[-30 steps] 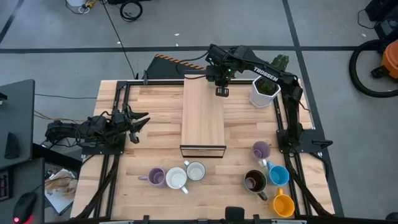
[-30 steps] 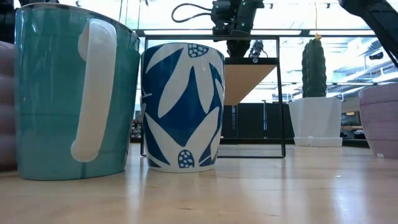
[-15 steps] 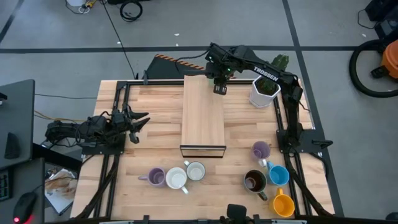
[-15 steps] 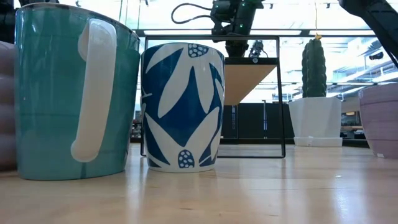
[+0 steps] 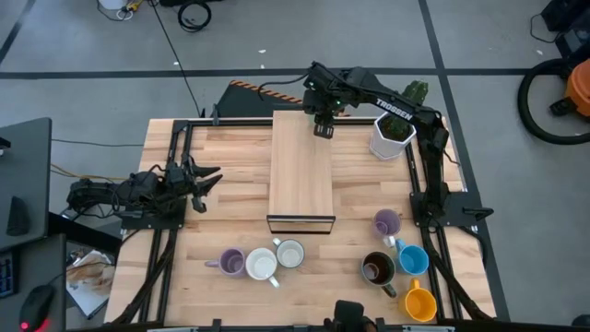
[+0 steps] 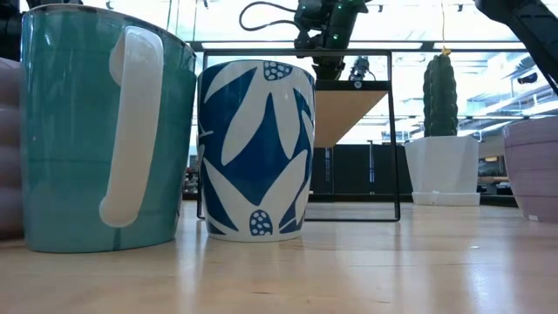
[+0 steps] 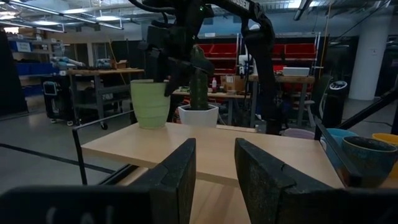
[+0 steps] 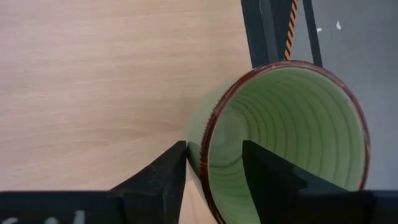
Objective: Place coffee mugs
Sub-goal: Put the green mug on the shelf, then put the left violet mug on the shelf
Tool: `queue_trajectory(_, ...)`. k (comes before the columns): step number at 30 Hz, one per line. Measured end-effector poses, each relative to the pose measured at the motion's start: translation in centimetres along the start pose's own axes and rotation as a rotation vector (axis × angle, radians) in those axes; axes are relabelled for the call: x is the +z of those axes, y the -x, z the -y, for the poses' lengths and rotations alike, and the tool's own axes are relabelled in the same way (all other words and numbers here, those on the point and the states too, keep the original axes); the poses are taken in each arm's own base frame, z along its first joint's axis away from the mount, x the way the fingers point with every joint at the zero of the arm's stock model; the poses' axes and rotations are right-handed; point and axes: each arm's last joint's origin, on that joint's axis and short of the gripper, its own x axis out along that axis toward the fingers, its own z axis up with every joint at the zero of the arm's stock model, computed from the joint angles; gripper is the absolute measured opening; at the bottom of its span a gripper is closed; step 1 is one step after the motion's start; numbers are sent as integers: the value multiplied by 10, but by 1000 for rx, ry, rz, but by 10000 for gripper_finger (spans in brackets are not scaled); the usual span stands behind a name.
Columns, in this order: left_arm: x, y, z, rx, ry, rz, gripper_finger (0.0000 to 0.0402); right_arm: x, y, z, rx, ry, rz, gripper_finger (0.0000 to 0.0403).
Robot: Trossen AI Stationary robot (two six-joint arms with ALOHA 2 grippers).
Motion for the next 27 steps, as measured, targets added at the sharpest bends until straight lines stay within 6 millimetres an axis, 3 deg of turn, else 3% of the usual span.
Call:
queue_trajectory(11, 0, 0, 0, 0, -1, 0, 117, 9, 4, -11, -66, 30, 34, 203)
queue_trajectory(21, 0, 0, 0, 0, -18, 0, 117, 15, 33, -8, -97, 24, 117, 206)
queue_trajectory(27, 0, 0, 0, -9, -35, -3, 117, 18, 47, -30, -85, 68, 114, 206)
